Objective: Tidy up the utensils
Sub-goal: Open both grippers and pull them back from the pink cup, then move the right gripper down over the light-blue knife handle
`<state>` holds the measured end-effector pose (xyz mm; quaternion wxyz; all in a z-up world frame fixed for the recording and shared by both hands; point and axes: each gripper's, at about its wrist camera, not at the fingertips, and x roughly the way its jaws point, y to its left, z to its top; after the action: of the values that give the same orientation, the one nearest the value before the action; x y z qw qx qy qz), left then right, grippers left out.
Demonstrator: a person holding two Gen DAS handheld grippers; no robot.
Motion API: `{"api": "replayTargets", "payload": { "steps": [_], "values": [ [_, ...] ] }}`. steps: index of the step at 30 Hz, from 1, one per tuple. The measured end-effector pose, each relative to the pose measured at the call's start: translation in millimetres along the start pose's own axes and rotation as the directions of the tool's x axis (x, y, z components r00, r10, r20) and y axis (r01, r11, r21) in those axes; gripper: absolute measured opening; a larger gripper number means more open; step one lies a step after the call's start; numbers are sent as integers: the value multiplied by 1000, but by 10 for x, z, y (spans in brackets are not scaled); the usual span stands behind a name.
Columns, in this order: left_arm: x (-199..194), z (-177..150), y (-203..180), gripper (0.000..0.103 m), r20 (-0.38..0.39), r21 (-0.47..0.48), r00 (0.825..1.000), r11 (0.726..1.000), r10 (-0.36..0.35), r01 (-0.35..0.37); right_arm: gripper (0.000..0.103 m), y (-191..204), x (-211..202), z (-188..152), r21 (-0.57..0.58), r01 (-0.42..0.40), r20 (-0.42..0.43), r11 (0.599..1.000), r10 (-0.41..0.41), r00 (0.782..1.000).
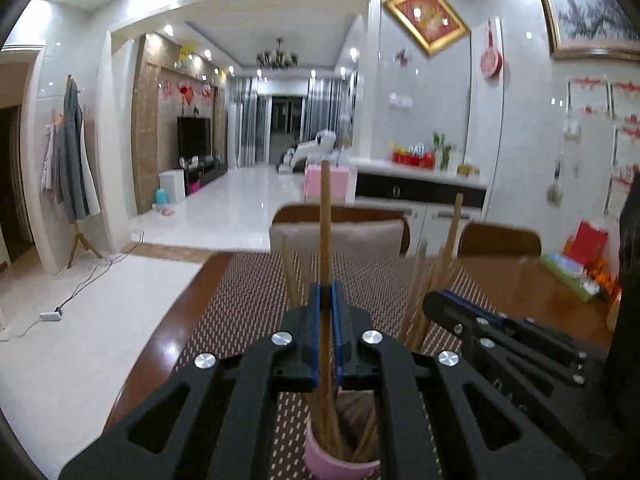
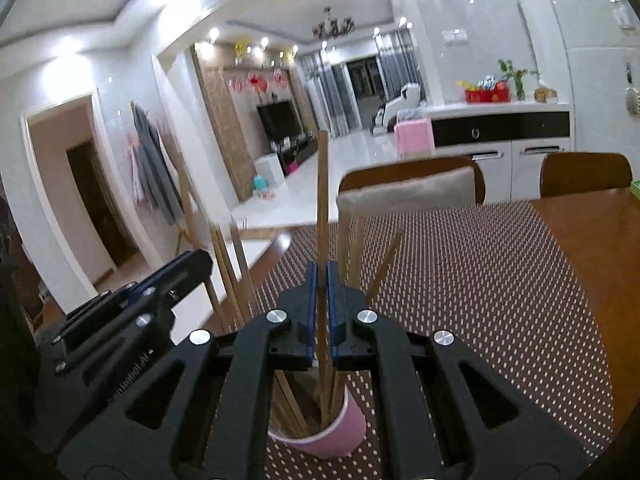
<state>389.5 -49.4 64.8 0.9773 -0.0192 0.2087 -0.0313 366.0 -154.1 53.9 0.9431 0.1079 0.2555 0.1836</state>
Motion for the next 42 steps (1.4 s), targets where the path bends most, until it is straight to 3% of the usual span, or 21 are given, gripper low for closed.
{"api": "replayTargets", "payload": {
  "steps": [6,11,13,15,16,23,29,33,42],
  "values": [
    [175,-353,96,8,-107,19,994,1000,19,-17,6,-71,149,-284,25,-43,-114,999,45,992],
    [145,-511,149,23,-133,31,991,999,31,-27,9,-36,83,-403,3,-35,-161,999,35,986],
    [101,-534,176,23,-140,27,990,999,28,-24,17,-17,19,-403,12,-32,-152,999,33,988],
    [40,-557,196,24,-142,24,990,1000,23,-20,46,-8,-73,-400,14,-16,-127,1000,18,992],
    [17,-551,192,25,-142,26,990,999,24,-21,53,-15,-104,-390,14,-9,-112,1000,11,994],
    [-267,-566,160,32,-122,31,992,999,22,-18,53,70,-410,-428,-13,-2,-85,1000,1,996],
    [-517,-729,157,43,-121,39,993,999,6,-1,66,113,-613,-613,5,12,-113,1000,-11,994],
    [-628,-897,155,49,-142,36,990,999,-12,17,70,157,-745,-787,0,23,-137,1000,-22,990],
    [-785,-1404,179,53,-240,51,970,997,-43,56,75,144,-887,-1241,-11,44,-210,999,-45,977]
  ]
}}
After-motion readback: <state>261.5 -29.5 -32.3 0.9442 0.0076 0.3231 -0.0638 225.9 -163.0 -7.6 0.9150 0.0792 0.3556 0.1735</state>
